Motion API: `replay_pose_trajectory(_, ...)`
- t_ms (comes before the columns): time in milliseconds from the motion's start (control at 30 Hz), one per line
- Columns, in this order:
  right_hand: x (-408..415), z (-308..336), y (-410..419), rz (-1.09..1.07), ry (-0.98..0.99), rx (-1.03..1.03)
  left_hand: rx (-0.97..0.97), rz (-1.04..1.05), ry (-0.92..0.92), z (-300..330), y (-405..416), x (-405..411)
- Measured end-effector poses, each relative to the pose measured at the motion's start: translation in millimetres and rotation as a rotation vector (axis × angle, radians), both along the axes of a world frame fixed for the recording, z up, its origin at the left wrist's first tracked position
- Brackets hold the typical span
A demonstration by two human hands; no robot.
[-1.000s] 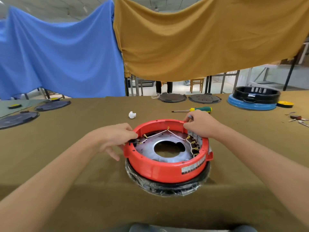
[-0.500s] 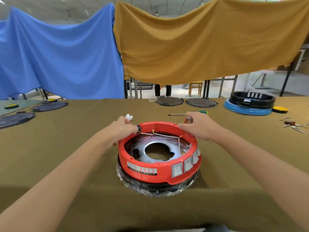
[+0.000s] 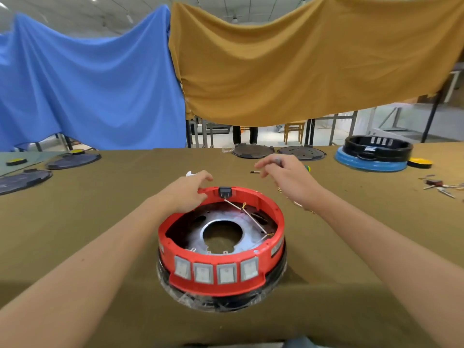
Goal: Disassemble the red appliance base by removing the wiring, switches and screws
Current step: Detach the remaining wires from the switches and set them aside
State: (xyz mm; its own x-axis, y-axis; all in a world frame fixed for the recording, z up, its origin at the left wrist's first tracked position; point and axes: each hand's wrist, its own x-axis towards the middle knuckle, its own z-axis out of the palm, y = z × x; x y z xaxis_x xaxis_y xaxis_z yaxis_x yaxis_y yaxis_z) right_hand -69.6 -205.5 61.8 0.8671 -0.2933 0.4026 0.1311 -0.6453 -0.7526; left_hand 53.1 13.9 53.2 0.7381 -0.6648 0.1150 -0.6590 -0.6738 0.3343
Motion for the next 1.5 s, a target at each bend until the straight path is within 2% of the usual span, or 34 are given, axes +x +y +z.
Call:
replay_pose_trajectory(133, 2.3, 7.3, 8.1, 0.189, -0.094, 0.538, 0.065, 0.047, -0.051, -9.8, 2.9, 0.9)
replay_pose_trajectory(200, 7.2, 4.9, 15.2, 0.236, -0.075, 0.618, 0.046, 0.041, -0.072, -12.7, 6.7, 1.2)
replay_pose_trajectory(400, 22.8, -6.6, 31.6, 0.163, -0.028, 0.283, 0.024, -0.074, -0.034, -6.5, 1.5, 5.7)
replay_pose_trajectory(533, 24.6, -10.7, 31.4, 0.180, -0.101, 0.234, 0.009, -0.110, -0.075, -4.9, -3.6, 2.4)
replay_pose_trajectory(700, 30.6, -12.3, 31.3, 0.093, -0.180, 0.040, -0.119, -0.160, -0.021, -4.7, -13.9, -14.7)
replay_pose_trajectory(833, 34.9, -11.5, 35.4, 0.059, -0.187, -0.113, -0.144, -0.022, 0.166, -3.7, -24.1, -20.9)
replay_pose_trajectory(1100, 38.9, -10.5, 40.2, 0.039, -0.225, -0.328, -0.232, 0.191, 0.366, -0.6, -34.2, -23.0)
replay_pose_trajectory(1233, 40.4, -9.7, 46.1, 0.070, -0.231, -0.471, -0.217, 0.221, 0.392, 0.9, -38.4, -19.3)
replay_pose_trajectory(1500, 38.0, -11.7, 49.0, 0.088, -0.269, -0.601, -0.249, 0.179, 0.422, -5.4, -43.1, -10.8)
